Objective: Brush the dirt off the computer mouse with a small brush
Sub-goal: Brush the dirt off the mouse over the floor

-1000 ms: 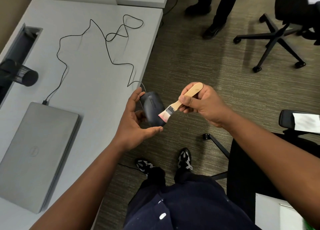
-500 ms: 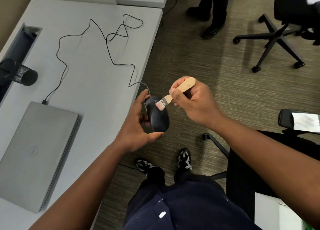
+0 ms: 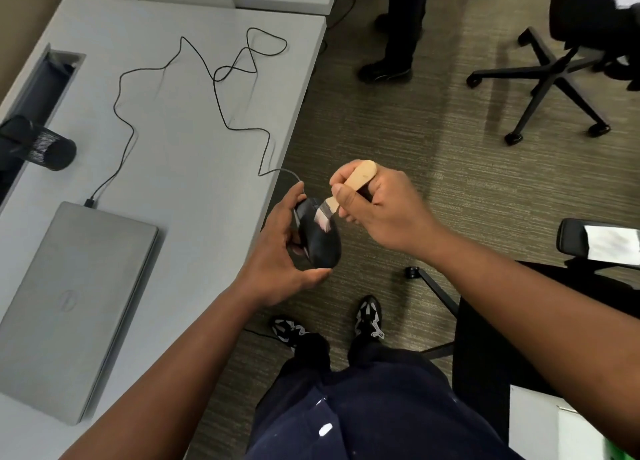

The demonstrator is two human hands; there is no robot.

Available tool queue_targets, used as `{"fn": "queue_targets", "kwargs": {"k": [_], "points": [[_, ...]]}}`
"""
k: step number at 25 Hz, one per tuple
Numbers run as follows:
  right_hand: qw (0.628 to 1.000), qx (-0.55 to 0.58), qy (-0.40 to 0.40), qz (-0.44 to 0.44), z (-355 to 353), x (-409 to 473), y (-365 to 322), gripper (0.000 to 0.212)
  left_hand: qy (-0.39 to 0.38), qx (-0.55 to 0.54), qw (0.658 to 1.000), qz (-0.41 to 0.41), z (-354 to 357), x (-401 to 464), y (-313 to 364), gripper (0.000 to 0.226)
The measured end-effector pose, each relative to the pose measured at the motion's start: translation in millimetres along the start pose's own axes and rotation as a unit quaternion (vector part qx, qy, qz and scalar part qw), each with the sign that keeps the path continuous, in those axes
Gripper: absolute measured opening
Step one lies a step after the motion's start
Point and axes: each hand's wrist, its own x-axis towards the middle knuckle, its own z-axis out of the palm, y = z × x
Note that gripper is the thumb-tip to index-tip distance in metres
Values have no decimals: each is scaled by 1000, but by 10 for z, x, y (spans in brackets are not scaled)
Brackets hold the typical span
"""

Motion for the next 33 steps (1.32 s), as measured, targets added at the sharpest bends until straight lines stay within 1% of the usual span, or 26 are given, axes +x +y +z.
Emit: {"fn": "queue_targets", "kwargs": {"k": [2,4,6,8,10,13,15,18,20,23,24,25,27,28,29,31,33], "points": [[999,16,41,-18,76,-27,11,11,3,4,1000,5,11,12,10,137],[998,23,59,-19,89,-51,22,12,7,1,1000,5,9,20,6,137],[999,-3,37,2,60,-66,6,16,14,-3,1000,2,-7,20,-5,138],[999,-38,-11,24,23,-74,-14,21,18,-6,1000,2,-13,23,-6,138],[998,-33,-28,34,-10,-66,-33,22,16,-1,1000,-1,-6,24,0,139],[1000,-1,18,16,0,-31,-26,18,2,5,1000,-7,24,16,19,139],[999,-6,51,-13,32,-23,-3,16,-4,9,1000,-3,42,10,33,139],[997,-7,68,-26,70,-42,21,15,5,5,1000,2,30,20,32,138],[999,-4,45,-1,42,-64,2,15,12,1,1000,1,14,22,26,138],[998,-39,-34,28,-30,-74,-42,21,21,-2,1000,5,13,20,4,137],[998,-45,-43,30,-46,-71,-57,22,22,-2,1000,6,14,19,0,137],[998,-42,-33,27,-60,-67,-71,22,23,-2,1000,4,15,22,1,137],[1000,-9,14,19,-80,-55,-92,18,22,0,1000,3,17,32,10,138],[999,14,23,23,-86,-44,-104,15,22,2,1000,3,17,39,12,139],[999,35,17,35,-93,-34,-119,12,21,2,1000,2,17,41,20,140],[996,52,-34,68,-105,-18,-138,8,20,-2,1000,-1,18,42,40,142],[992,30,-81,88,-129,-7,-149,9,17,-2,1000,-7,25,33,49,145]]}}
